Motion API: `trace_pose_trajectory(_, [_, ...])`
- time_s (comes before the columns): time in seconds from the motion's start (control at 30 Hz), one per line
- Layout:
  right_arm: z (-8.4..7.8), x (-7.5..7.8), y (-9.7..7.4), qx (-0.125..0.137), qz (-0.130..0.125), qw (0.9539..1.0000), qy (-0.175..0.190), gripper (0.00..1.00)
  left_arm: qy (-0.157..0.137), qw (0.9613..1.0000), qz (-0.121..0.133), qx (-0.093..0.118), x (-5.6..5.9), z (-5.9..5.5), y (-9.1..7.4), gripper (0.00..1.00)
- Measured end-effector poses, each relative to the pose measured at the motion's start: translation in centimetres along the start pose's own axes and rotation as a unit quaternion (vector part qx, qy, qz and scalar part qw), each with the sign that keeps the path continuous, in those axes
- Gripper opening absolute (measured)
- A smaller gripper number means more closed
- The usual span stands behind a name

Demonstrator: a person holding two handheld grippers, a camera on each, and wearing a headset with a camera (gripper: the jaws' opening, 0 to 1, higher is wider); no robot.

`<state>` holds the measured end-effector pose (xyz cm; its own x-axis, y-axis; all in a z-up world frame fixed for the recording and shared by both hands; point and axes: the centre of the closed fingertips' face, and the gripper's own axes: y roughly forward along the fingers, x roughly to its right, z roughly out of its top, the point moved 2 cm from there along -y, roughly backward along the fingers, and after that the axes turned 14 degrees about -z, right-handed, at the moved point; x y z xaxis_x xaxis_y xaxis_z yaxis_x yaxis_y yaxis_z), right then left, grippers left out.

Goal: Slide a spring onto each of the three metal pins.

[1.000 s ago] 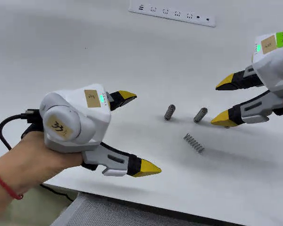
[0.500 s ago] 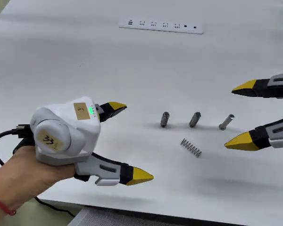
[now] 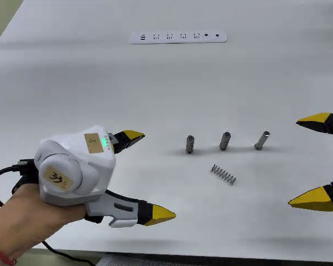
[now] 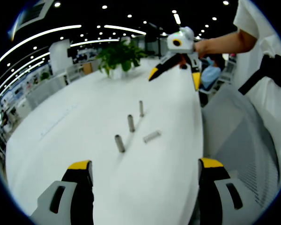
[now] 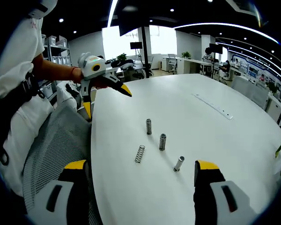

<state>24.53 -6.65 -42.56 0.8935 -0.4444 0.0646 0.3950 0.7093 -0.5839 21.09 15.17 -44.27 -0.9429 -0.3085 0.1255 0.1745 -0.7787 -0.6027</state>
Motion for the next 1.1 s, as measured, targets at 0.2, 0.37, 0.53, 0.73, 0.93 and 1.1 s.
trace_pose_trajectory(0.2, [-1.2, 0.4, -1.2, 0.025, -0.015, 0.9994, 0.017, 0.99, 0.011, 0.9998, -0.006, -0.017, -0.1, 0.4, 0.2, 0.94])
trace_pose_trajectory(0.37, [-2.8, 0.7, -2.0, 0.024, -0.024, 0.9993, 0.013, 0.99, 0.027, 0.9987, -0.016, -0.040, 0.2, 0.6, 0.4, 0.93])
trace_pose_trajectory(0.53, [-3.9, 0.9, -2.7, 0.030, -0.033, 0.9987, 0.024, 0.99, 0.051, 0.9958, -0.029, -0.070, 0.2, 0.9, 0.9, 0.91])
trace_pose_trajectory(0.73, [-4.6, 0.5, -3.1, 0.036, -0.040, 0.9977, 0.040, 0.99, 0.108, 0.9864, -0.063, -0.107, 0.3, 2.5, 3.2, 0.83])
trace_pose_trajectory(0.93, [-5.2, 0.4, -3.2, 0.037, -0.042, 0.9975, 0.043, 0.99, 0.133, 0.9778, -0.099, -0.129, 0.3, 3.6, 6.4, 0.64])
trace_pose_trajectory(1.1, [-5.8, 0.8, -3.3, 0.045, -0.047, 0.9965, 0.053, 0.99, 0.151, 0.9701, -0.113, -0.153, 0.0, 3.5, 9.6, 0.47])
